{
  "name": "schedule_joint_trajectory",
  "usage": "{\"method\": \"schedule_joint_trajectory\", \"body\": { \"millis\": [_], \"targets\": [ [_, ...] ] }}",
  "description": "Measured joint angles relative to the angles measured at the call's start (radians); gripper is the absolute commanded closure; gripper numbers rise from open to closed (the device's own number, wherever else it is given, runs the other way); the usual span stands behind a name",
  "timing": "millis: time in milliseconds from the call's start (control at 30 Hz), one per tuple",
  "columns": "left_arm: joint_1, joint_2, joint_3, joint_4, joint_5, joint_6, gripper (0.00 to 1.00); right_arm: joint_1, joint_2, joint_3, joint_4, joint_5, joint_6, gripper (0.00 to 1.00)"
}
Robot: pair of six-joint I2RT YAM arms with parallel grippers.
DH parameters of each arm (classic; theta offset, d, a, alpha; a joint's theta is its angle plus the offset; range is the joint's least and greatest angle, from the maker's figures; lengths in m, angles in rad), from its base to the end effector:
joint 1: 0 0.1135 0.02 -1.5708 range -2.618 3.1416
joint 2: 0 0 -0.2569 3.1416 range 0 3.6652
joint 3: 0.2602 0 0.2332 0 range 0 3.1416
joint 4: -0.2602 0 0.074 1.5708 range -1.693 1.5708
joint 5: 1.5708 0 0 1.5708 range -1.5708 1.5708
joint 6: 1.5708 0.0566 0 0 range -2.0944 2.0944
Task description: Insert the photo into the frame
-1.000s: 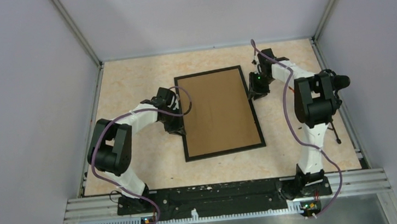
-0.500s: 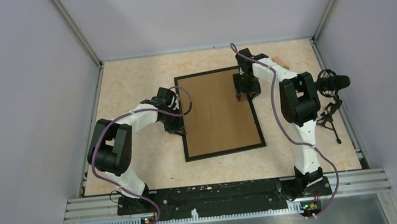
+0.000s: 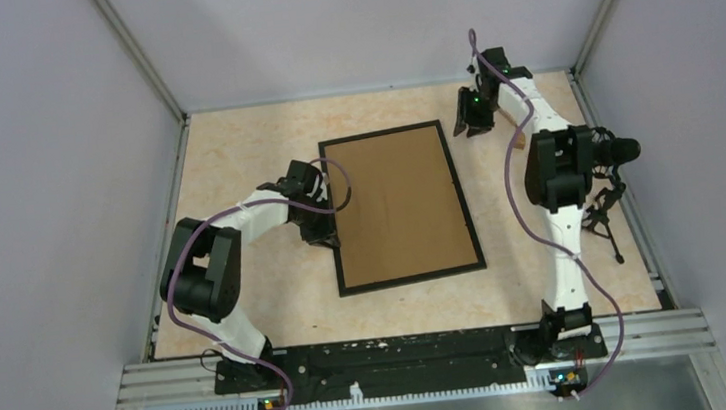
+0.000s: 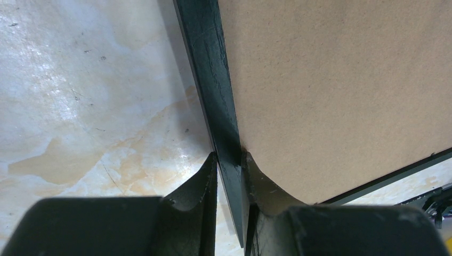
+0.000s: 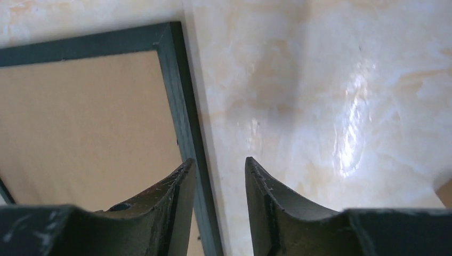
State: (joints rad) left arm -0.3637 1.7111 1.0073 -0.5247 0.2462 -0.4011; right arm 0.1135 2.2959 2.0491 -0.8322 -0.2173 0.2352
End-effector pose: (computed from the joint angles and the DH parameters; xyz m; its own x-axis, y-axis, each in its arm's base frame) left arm 0.2846 -0.1231 0.1464 -0.9750 -0.0340 -0.2194 0.0443 0.9385 -0.3424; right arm 0.4801 0.0670 0.1949 -0.9010 0.1263 -0.4149 -0.0018 0.9555 0.2948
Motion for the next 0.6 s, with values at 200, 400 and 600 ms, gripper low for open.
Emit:
{"method": "schedule_joint_trajectory", "body": {
  "millis": [200,400,600],
  "targets": [
    [0.000,0.000,0.000,0.000,0.001,0.000,1.00,0.005,0.129,0.079,-0.002,-0.050,-0.004,0.67],
    [0.000,0.002,0.002,-0.001,0.002,0.003,1.00,0.004,0.148,0.132,-0.004,-0.090,-0.006,0.68],
    [0.000,0.005,0.005,-0.003,0.004,0.004,1.00,0.004,0.153,0.102,0.002,-0.129,-0.006,0.67]
  ]
}}
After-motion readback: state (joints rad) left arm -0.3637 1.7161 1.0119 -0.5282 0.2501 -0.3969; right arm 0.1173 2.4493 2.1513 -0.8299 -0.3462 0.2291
